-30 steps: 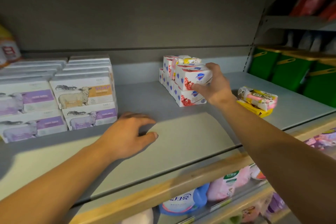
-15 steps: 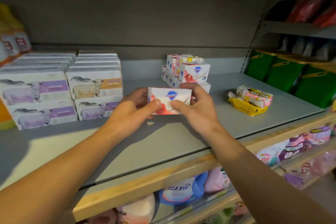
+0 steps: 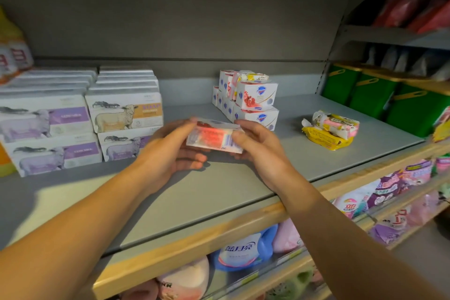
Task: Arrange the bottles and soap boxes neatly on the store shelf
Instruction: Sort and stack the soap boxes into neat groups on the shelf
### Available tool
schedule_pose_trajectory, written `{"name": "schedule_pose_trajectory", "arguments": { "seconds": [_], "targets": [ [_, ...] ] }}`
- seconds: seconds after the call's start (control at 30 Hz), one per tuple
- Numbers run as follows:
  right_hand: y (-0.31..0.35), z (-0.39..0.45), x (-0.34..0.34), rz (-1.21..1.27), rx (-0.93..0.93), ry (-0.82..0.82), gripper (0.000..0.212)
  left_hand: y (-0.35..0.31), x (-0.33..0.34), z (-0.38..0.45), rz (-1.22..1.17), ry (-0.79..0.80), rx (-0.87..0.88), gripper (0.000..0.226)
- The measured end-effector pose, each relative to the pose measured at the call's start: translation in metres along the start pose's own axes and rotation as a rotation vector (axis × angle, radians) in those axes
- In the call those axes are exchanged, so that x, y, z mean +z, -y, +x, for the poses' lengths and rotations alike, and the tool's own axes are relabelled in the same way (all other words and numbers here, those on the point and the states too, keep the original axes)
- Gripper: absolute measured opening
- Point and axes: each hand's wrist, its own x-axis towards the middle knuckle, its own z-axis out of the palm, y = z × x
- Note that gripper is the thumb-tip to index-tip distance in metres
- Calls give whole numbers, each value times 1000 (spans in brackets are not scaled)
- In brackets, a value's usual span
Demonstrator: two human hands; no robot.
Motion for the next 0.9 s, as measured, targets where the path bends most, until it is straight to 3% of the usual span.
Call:
{"name": "schedule_pose_trajectory", "arguments": {
  "seconds": [0.03,0.17,0.37,0.47,0.57,0.6,0.67,0.73,0.83,0.9],
  "targets": [
    [1,1,1,17,24,-24,23,0,0,0,25,39,8,39],
    [1,1,2,-91,67,-46,58,1,-2,-1,159,20,18,49],
    [2,-1,6,-203,78,2,51,-4,-5,-1,313,-104,3,73],
    [3,-3,5,-176,64,-9,50,-4,-4,-2,280,-85,14,54],
    [2,-1,2,7,28,-33,23,-1,-1,-5,167,5,33,20],
    [1,-1,0,46,4,-27,31,0,0,-5,159,26,43,15],
    [-1,-2,-2,18,-45,6,58,4,3,-5,205,0,65,21],
    [-3,-2,-2,-69,-78,45,69,6,3,-2,271,-52,102,31],
    [-5,0,1,-112,-83,55,68,6,1,0,411,-62,224,20],
    [-6,1,2,-137,-110,42,62,5,-1,1,566,-61,353,26]
  ]
}}
